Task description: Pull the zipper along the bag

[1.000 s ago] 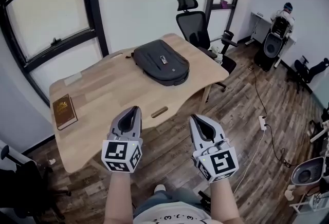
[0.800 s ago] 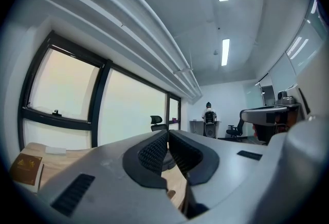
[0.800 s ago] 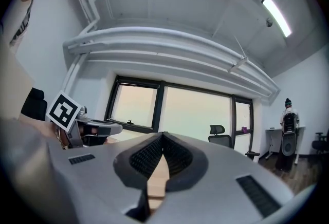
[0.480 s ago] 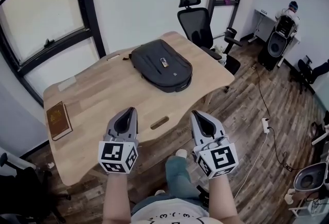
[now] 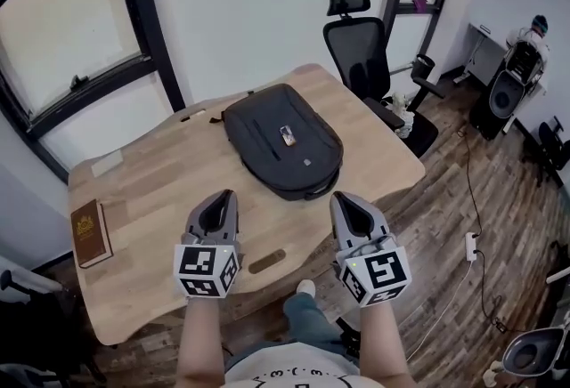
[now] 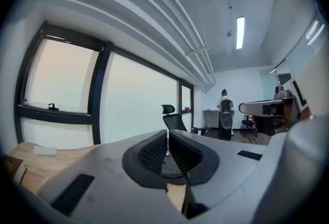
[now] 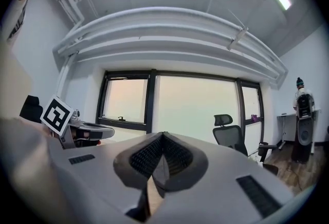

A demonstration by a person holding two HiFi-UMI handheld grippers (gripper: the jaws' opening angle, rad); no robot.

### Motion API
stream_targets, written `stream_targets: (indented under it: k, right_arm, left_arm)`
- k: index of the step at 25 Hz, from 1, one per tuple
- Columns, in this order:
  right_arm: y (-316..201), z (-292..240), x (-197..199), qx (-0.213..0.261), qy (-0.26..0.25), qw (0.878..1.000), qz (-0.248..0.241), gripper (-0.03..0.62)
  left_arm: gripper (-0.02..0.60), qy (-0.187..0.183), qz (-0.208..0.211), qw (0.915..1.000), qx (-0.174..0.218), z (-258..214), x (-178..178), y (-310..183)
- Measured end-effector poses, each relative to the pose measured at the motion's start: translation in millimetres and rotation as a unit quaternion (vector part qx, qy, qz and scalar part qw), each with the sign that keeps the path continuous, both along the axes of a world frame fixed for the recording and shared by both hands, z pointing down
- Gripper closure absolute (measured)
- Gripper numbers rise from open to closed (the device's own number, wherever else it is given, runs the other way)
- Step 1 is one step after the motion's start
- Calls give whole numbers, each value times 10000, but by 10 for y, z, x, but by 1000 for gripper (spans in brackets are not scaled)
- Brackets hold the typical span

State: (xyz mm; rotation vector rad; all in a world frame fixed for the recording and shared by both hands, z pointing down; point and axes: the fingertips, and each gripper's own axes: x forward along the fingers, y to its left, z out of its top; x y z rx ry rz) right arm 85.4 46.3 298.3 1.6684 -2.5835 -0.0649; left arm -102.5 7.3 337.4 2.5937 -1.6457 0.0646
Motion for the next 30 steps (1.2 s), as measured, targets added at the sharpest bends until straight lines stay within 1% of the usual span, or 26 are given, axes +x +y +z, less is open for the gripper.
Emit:
stream_targets:
  k: [4, 7, 8, 10, 11, 15, 19, 22, 24, 30]
  right_arm:
    - [-577, 103, 165, -198, 11, 9996, -202, 543]
    - [-953, 192, 263, -345, -25, 9988, -342, 543]
    - [-1063, 221, 283, -386, -32, 9985, -389, 543]
    - [-1243, 294, 314, -471, -30, 9978, -475, 543]
    - [-1313, 336, 325, -520, -32, 9973, -513, 543]
    - [-1508, 521, 299, -745, -75, 9953, -614, 543]
    - [-1653, 720, 212, -1024, -143, 9929, -582, 543]
    - [-1733, 880, 132, -1254, -54, 9906, -551, 543]
    - [-1787, 967, 95, -1383, -11, 9891, -512, 543]
    - [-1901, 1254, -59, -1750, 202, 9834, -434, 543]
  left_arm:
    - [557, 63, -276, 9994, -173, 114, 58, -501]
    - [551, 45, -619, 9979, -191, 181, 38, -808]
    - [538, 56, -673, 9975, -227, 215, 35, -897]
    - [477, 57, -704, 9969, -344, 308, 48, -1042]
    - [465, 41, -719, 9966, -403, 358, 56, -1095]
    - [460, -65, -816, 9947, -629, 552, 14, -1229]
    - [460, -223, -761, 9931, -868, 755, -56, -1370]
    - [460, -280, -708, 9916, -1044, 925, -116, -1482]
    - [460, -396, -616, 9906, -1154, 1051, -131, -1573]
    - [461, -756, -352, 9826, -1661, 1639, -225, -1825]
